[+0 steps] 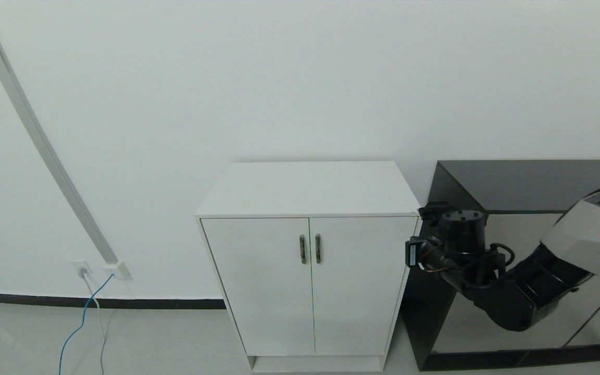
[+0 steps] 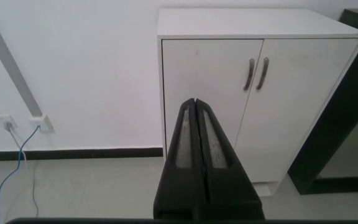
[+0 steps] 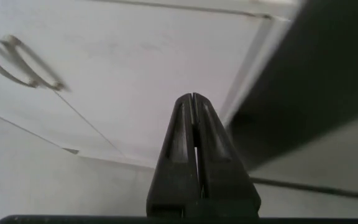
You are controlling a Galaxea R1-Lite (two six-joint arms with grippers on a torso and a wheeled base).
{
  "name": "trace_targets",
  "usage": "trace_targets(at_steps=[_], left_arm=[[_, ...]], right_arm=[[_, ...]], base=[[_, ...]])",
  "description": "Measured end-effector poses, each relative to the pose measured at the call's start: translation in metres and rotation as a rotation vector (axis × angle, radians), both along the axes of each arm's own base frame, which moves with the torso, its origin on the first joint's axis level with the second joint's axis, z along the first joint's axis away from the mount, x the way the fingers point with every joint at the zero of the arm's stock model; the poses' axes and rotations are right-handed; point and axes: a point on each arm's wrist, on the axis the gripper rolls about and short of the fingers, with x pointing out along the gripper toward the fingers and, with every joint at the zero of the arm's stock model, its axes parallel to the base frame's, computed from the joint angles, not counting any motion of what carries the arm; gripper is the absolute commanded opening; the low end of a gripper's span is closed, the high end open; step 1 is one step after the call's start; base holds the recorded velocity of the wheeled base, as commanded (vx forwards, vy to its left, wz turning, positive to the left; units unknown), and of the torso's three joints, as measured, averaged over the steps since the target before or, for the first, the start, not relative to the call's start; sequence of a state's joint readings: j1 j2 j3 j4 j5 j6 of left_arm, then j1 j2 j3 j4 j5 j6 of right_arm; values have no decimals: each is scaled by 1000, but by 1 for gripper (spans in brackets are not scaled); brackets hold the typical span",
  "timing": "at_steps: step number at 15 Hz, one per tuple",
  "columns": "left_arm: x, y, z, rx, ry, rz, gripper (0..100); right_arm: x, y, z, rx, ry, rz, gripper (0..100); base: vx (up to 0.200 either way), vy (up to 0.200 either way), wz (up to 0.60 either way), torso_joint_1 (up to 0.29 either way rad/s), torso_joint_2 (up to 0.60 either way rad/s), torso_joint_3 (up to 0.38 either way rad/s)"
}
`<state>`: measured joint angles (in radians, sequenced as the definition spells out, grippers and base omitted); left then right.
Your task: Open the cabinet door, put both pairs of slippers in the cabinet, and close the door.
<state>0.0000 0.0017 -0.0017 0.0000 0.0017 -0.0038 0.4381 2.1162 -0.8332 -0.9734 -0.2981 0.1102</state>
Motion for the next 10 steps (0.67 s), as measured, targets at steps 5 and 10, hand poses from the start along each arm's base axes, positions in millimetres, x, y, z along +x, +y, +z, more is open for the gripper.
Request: trace_targets(at_steps=[5,10], left_arm=[[0,0,0,0,0,1,0],[0,0,0,0,0,0,0]], right_arm=[[-45,-49,24,-6,-5,-99,0],[-104,-99,47,3,-33,-204,0]], base=[[0,0,0,0,0,0],[0,0,0,0,0,0]])
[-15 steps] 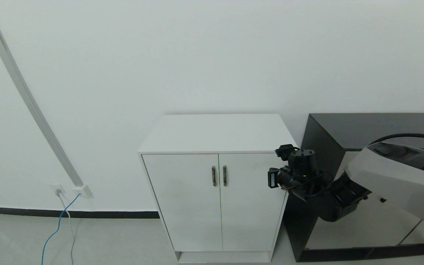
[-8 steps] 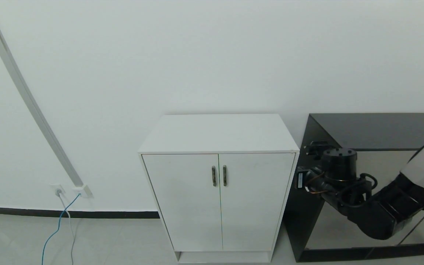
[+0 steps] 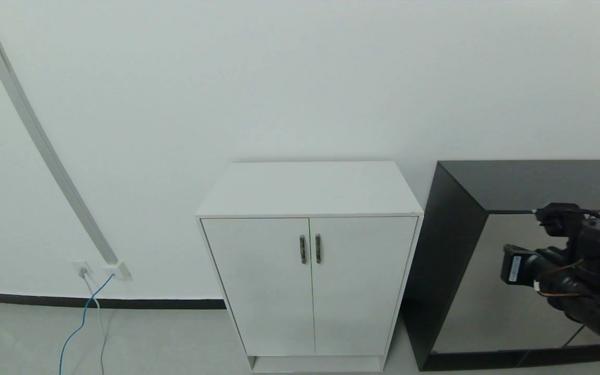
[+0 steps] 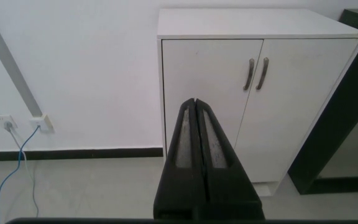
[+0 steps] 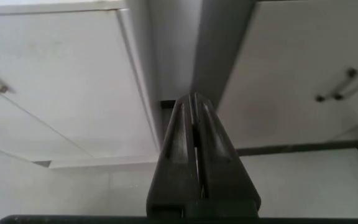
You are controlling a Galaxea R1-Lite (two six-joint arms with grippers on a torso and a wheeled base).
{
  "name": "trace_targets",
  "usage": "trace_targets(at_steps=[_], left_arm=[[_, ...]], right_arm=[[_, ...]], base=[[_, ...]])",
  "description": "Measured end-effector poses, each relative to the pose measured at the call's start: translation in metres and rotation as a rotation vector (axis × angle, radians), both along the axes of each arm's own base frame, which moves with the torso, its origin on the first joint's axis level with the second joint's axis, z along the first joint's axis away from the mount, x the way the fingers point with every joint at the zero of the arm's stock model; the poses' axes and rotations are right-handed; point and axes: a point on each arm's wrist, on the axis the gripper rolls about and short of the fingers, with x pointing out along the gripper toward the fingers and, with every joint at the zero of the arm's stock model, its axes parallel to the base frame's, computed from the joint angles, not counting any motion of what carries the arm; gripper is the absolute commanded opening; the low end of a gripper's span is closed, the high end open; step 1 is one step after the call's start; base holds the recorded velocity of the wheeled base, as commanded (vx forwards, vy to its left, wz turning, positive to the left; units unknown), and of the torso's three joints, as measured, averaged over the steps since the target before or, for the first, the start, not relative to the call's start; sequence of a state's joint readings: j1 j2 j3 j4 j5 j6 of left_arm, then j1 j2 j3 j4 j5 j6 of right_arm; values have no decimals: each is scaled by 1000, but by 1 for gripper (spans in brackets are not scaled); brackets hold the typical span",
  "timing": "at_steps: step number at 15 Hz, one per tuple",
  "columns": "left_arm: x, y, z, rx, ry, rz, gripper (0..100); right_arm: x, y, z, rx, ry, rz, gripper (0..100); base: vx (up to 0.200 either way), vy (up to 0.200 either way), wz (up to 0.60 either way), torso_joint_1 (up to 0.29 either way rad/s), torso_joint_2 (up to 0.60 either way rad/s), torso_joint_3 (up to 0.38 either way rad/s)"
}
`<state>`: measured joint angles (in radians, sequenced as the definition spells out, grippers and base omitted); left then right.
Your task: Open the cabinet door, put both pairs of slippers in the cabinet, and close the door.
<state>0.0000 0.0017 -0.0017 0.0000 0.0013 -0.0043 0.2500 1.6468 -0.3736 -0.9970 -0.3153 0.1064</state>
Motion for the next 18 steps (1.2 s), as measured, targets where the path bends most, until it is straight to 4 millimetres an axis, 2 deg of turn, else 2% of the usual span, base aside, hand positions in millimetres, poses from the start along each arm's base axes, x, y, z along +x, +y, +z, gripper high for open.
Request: trace_targets(at_steps=[2,6,10,18], left_arm=[[0,0,0,0,0,0,0],[0,0,0,0,0,0,0],[0,0,0,1,0,0,0],[0,0,0,1,0,0,0]], right_arm=[[-27,-14,6,2,-20,-31,0],[-71,-28,8,9,-53,-50,0],[-106,-35,1,14,-72,-53,0],[-165,-47,-8,4,26,-43,0]], base=[[0,0,0,0,0,0],[0,0,0,0,0,0],[0,0,0,0,0,0],[0,0,0,0,0,0]])
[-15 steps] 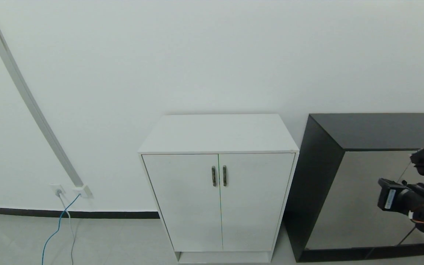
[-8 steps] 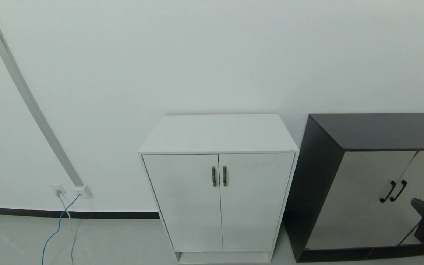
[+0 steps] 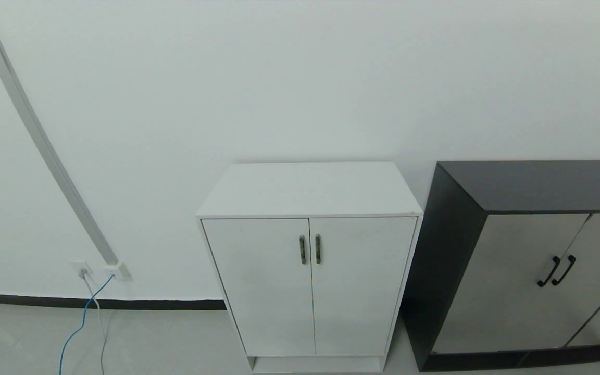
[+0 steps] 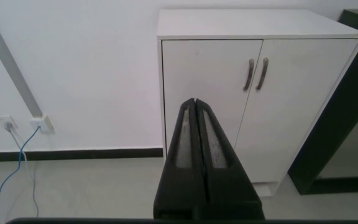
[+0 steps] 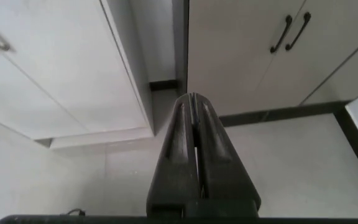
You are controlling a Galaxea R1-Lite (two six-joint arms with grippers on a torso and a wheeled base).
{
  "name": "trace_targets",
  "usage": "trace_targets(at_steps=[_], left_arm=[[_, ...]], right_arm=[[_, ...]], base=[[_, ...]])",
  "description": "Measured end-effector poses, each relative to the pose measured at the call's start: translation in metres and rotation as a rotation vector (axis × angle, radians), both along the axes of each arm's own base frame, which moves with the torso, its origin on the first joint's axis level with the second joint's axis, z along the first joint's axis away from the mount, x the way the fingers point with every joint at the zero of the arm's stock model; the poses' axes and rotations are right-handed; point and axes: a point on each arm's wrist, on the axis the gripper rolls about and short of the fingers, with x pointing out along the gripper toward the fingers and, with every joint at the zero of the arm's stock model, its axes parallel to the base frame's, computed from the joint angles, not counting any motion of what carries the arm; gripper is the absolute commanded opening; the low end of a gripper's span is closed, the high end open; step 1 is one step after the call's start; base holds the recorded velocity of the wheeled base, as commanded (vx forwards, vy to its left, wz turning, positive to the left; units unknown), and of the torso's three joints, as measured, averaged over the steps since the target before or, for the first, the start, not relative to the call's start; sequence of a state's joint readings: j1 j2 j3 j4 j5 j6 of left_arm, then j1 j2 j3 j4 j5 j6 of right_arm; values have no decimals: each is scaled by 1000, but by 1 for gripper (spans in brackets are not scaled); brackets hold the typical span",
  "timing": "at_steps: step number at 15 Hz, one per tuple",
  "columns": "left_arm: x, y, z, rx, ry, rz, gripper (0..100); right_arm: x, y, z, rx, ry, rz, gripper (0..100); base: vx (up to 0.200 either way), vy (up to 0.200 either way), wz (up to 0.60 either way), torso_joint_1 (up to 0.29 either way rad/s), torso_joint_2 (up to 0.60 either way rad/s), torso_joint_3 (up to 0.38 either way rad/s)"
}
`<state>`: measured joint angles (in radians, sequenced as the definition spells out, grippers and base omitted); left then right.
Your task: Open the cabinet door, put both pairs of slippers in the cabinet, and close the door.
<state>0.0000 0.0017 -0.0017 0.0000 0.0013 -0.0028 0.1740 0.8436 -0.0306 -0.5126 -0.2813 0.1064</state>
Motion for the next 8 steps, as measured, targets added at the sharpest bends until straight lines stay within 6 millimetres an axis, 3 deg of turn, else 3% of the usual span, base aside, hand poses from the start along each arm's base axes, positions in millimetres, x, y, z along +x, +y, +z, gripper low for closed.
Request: trace_targets(at_steps=[8], left_arm=[[0,0,0,0,0,0,0]], right_arm=[[-57,-6,-2,58,-94,174,0]], base=[[0,0,0,0,0,0]])
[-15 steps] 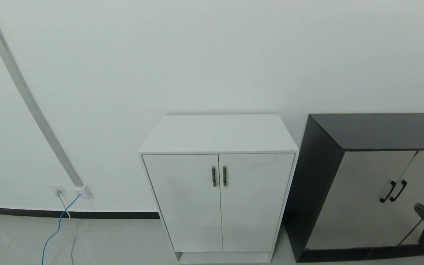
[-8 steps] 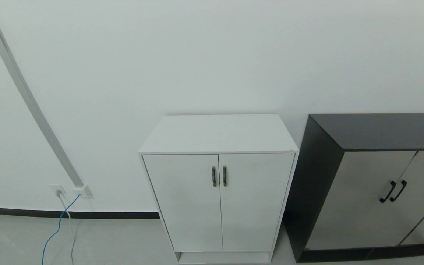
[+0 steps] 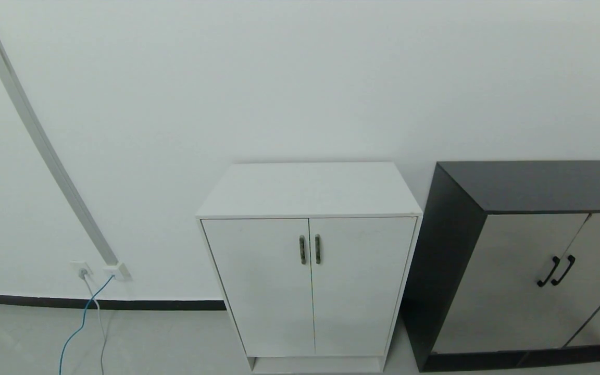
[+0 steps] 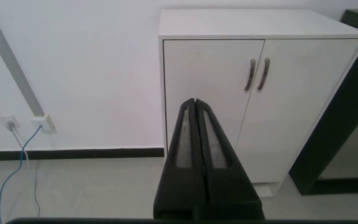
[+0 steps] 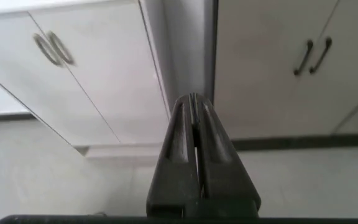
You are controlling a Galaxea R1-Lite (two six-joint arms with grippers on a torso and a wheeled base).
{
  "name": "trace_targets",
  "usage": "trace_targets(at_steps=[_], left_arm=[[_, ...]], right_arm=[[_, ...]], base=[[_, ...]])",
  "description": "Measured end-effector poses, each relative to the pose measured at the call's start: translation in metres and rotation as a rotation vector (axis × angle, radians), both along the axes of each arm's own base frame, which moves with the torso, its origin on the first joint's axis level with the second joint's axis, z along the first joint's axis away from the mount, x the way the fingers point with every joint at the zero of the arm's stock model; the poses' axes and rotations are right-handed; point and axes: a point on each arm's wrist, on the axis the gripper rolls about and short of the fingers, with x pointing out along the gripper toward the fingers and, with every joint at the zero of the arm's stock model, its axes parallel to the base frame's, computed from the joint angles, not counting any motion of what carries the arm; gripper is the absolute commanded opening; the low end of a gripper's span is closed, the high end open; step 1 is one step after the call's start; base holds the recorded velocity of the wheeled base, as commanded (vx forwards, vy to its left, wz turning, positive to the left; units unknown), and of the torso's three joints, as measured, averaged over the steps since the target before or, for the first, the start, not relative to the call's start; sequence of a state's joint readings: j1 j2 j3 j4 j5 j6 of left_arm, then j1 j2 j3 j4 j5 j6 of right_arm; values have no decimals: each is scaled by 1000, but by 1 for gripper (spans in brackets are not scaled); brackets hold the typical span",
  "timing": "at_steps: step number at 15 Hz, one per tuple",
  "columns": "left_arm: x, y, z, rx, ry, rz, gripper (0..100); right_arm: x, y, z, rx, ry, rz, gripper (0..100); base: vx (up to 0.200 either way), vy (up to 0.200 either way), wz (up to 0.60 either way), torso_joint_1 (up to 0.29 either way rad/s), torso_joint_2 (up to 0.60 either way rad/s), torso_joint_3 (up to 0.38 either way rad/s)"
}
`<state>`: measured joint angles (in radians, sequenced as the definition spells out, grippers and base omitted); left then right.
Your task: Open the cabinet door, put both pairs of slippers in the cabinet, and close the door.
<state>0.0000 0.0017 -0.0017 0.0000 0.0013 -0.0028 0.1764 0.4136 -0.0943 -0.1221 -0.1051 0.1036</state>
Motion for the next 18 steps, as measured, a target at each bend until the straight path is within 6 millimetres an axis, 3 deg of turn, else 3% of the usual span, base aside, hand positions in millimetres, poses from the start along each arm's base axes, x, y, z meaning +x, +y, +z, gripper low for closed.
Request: trace_targets(at_steps=[7,12,18], left_arm=[[0,0,0,0,0,0,0],[0,0,0,0,0,0,0],[0,0,0,-1,0,0,0]], right_arm=[[-17,-1,-34,-34,17,98,0],[-22,-2,-38,-60,8,101,0],[-24,-1,-39,-103,-13,-106,0]], base=[[0,0,0,0,0,0],[0,0,0,0,0,0],[0,0,0,0,0,0]])
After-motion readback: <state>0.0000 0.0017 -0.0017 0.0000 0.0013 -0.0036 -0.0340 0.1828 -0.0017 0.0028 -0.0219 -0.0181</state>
